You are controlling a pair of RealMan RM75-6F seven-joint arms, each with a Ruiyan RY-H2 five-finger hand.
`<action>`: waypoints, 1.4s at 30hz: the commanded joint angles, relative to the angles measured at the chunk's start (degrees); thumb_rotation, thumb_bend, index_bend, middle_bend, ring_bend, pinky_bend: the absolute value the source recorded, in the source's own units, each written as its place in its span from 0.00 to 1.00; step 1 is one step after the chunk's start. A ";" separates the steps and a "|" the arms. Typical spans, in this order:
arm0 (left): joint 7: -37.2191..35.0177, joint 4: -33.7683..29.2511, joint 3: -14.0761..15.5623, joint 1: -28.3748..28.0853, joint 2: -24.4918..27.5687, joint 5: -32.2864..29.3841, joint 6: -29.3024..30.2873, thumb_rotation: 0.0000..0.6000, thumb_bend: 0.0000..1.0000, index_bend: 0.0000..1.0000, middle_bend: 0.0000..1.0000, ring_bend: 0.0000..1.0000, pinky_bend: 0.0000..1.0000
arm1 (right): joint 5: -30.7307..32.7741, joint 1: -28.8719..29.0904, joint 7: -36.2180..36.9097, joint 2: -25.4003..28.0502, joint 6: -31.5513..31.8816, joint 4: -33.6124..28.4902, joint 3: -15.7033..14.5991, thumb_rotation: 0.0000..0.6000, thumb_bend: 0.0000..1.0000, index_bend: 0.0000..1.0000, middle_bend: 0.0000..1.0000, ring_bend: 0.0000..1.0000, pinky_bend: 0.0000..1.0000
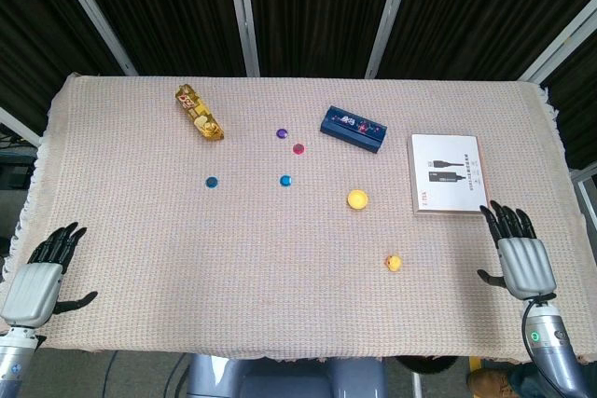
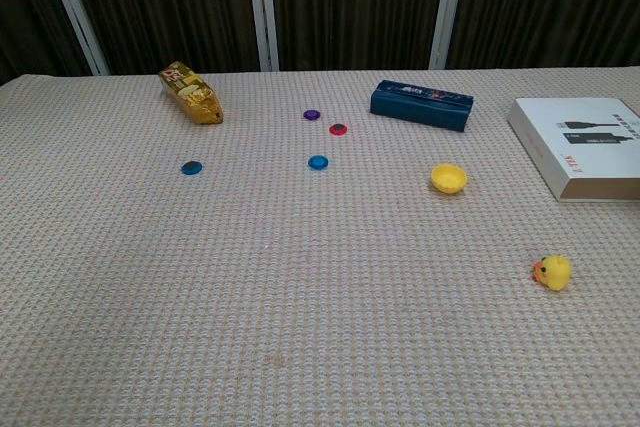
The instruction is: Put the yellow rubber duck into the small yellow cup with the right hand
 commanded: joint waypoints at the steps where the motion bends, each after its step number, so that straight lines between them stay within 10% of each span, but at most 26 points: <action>1: 0.01 -0.03 0.03 0.00 0.03 0.03 -0.01 1.00 0.00 0.00 0.00 0.00 0.15 | -0.04 -0.02 -0.02 0.02 0.06 0.03 -0.01 1.00 0.00 0.00 0.00 0.00 0.00; 29: 0.29 0.02 -0.04 0.03 -0.01 0.14 0.25 1.00 0.00 0.00 0.00 0.00 0.15 | -1.44 -0.16 1.39 -0.56 0.26 -1.78 -0.77 1.00 0.00 0.00 0.00 0.00 0.00; 42: 0.12 0.26 -0.22 -0.05 -0.13 0.64 0.79 1.00 0.00 0.00 0.00 0.00 0.15 | -5.94 0.01 -9.11 -8.28 3.00 -6.69 -2.45 1.00 0.02 0.19 0.00 0.00 0.00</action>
